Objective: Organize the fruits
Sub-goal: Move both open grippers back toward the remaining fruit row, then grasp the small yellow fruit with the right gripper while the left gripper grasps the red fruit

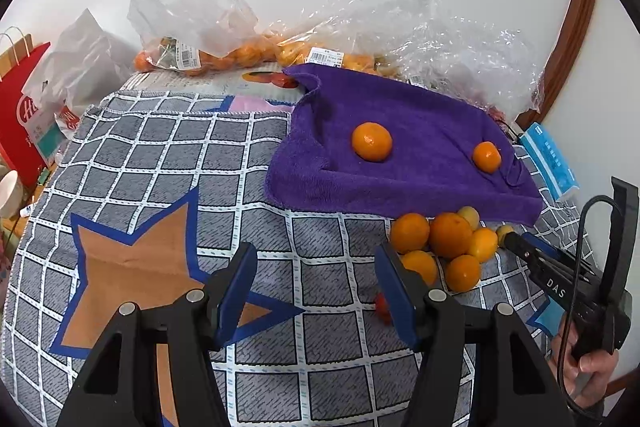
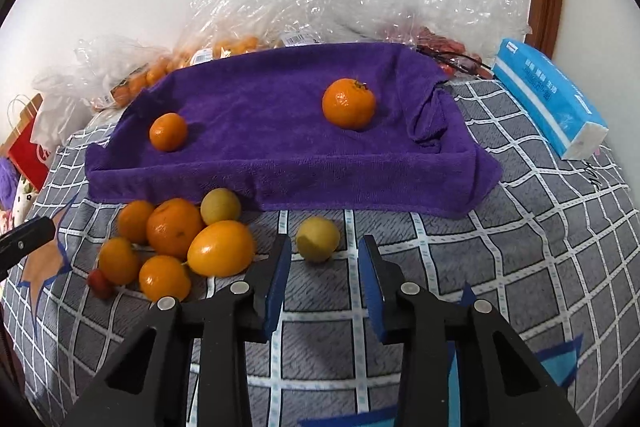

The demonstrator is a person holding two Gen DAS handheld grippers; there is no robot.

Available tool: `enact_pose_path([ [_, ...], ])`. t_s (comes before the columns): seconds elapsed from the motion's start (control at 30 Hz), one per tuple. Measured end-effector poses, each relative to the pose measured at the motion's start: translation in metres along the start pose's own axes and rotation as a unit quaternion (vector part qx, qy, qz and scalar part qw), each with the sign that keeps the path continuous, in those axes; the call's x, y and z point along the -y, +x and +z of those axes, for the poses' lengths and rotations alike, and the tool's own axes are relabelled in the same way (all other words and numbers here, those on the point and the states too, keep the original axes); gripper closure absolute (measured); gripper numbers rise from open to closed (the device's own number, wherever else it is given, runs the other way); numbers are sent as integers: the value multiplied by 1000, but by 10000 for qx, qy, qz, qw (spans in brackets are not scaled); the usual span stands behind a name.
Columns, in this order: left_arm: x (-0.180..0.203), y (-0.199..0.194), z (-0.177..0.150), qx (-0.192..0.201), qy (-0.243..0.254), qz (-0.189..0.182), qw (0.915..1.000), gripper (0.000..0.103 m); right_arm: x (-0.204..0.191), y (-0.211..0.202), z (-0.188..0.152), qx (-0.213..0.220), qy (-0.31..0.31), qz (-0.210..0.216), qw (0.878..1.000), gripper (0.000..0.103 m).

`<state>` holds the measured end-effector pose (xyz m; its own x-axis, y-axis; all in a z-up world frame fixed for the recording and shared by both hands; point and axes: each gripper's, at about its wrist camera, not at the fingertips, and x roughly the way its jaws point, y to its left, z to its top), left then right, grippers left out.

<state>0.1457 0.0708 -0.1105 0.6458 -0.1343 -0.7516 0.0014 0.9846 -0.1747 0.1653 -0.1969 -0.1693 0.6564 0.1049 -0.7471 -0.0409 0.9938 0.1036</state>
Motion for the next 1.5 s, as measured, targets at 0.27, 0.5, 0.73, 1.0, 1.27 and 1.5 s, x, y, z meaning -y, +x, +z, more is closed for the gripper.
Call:
enact_pose_path([
  [0.27,7,13,-2,-180,119,-10,9998,44,-2,12,4,-53,-44,-8,10000,69],
  [0.5,11,14,-5,-225,163,-118,9995,44,-6,18,4,-84,-165,3,9998,78],
  [0.73,25,12,-10,-277,381,-342,9983,44,-6,3,1,117,-187,68,9997,78],
  [1.0,46,21,-24,-535,727,-432,9950,44,-1,-16,-6,226,-199,144,9994,78],
  [1.27,48,33,-29,-670,564,-554,9946,45,6,-26,-19,236,-170,189,9994,78],
  [1.5,48,35,-29,-526,570,-295,9966,58,10,-27,-27,197,-99,188,9996,78],
])
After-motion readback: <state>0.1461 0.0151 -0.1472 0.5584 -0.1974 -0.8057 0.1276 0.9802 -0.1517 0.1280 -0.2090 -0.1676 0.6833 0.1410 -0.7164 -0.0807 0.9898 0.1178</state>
